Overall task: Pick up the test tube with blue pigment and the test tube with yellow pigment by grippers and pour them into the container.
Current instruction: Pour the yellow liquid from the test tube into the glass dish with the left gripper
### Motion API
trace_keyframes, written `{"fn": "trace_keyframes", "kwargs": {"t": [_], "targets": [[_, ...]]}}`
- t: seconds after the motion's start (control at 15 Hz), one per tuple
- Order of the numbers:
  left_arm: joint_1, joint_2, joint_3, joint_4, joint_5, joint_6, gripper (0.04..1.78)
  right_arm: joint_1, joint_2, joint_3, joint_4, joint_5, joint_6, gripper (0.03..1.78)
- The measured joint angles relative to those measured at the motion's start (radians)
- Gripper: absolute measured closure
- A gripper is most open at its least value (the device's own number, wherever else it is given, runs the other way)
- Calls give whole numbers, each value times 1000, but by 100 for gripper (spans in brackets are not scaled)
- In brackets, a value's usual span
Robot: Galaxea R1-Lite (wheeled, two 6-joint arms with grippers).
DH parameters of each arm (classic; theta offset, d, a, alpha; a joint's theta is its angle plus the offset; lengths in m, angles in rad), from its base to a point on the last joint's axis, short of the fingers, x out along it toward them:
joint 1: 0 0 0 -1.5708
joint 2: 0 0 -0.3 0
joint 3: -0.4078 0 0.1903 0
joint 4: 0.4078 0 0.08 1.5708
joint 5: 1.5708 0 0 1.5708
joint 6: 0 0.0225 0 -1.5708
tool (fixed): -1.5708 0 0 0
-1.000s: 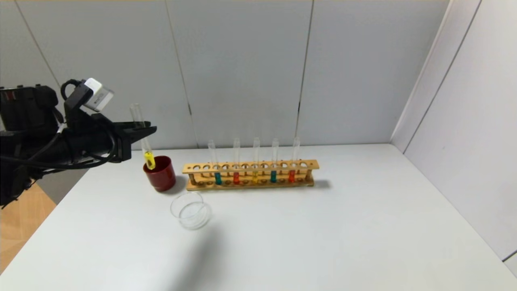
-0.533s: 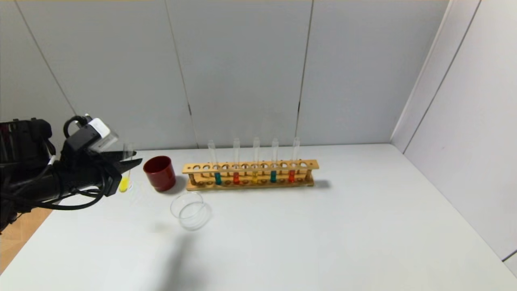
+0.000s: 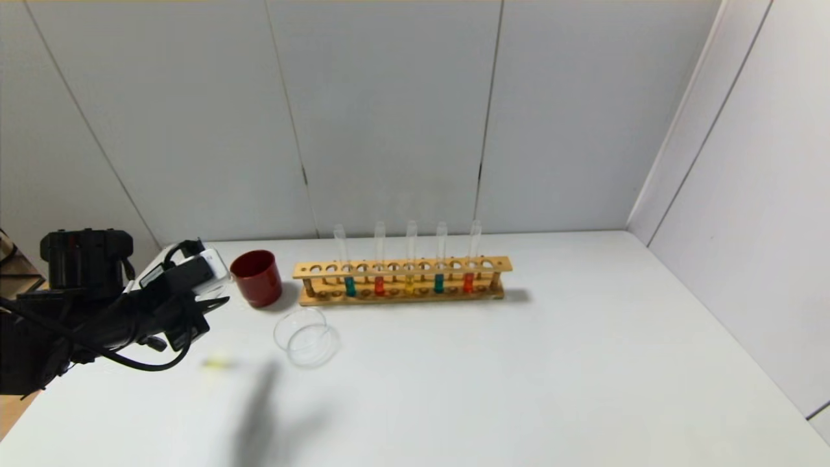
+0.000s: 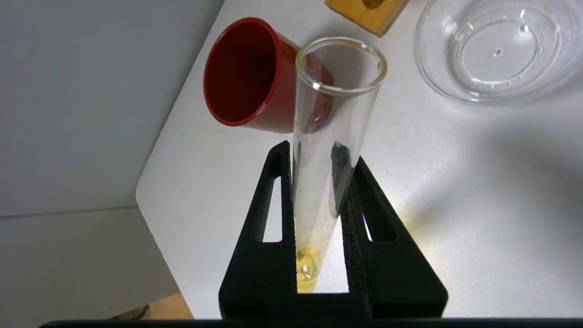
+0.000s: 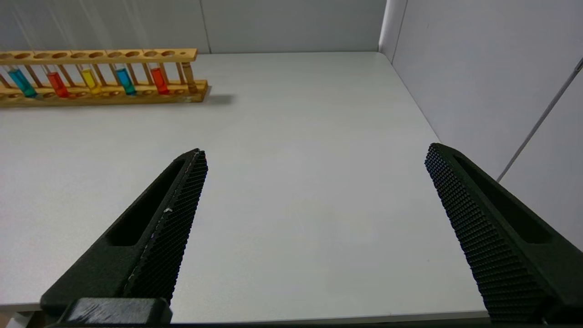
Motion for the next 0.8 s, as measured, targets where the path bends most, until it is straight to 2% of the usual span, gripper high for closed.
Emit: {"fn": "trace_keyframes", "kwargs": {"t": [0.27,0.53,0.8], "targets": [[-36,35,-9,1,8,35,149,0,0,0,0,-1,0,6],[-53,75,-21,1,78,146,149,0,0,0,0,0,0,6],[-71,127,-49,1,120,154,149,0,0,0,0,0,0,6]]}}
